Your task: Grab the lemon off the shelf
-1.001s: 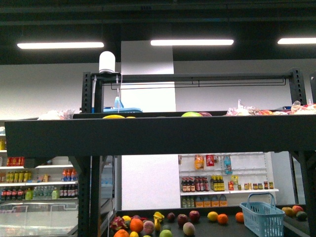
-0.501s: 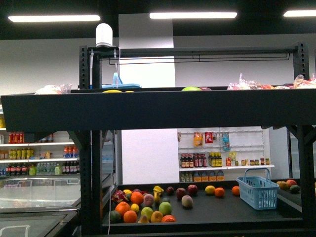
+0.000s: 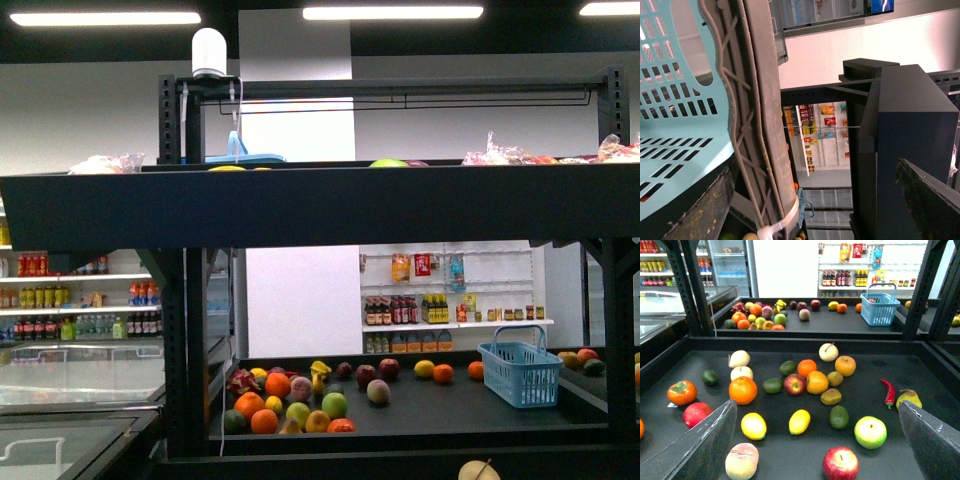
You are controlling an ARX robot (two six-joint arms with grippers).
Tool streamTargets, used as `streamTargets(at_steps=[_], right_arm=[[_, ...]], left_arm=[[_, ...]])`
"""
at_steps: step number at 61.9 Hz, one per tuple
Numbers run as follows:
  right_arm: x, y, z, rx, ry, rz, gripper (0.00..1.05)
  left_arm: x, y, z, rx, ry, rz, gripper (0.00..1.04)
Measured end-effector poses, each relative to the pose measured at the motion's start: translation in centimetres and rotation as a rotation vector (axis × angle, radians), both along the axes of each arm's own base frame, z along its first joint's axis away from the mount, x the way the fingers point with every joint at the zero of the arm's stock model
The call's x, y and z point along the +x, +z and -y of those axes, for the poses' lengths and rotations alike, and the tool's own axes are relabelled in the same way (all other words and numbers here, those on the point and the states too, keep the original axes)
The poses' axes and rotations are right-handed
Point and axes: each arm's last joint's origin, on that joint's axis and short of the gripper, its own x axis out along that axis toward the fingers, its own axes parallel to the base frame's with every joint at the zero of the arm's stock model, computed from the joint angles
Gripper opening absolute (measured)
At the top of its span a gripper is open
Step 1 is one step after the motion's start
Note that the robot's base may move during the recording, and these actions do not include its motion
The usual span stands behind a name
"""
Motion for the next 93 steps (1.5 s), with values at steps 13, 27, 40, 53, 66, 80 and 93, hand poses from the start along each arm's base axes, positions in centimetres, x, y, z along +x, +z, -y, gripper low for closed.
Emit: streamTargets(at_steps=[13, 27, 40, 53, 66, 80, 93], right_arm=[[0.0, 0.0, 0.0, 0.0, 0.0, 0.0, 0.97], [0.0, 0.0, 0.0, 0.0, 0.0, 0.0, 0.97], [0.0, 0.0, 0.0, 0.0, 0.0, 0.0, 0.97], [0.0, 0.0, 0.0, 0.0, 0.0, 0.0, 0.97], [0.0, 0.0, 0.0, 0.0, 0.0, 0.0, 0.97], [0.0, 0.0, 0.0, 0.0, 0.0, 0.0, 0.97], [0.0, 0.0, 0.0, 0.0, 0.0, 0.0, 0.97]], left_arm=[[2.7, -0.5, -0.3, -0.012, 0.006, 0.01, 0.97], [4.5, -0.8, 0.1, 0.0, 0.01, 0.006, 0.86], [4.7, -0.5, 0.2, 0.039, 0.022, 0.008, 0.48], [4.3, -1.2, 0.5, 0.022, 0.027, -0.012, 0.18], [2.9, 0.0, 2.5, 0.123, -0.033, 0.002, 0.14], [1.0, 3.7, 8.8, 0.206, -0.233, 0.097, 0.12], [-0.6, 3.7, 15.6, 0.244, -0.528, 0.105, 0.12]])
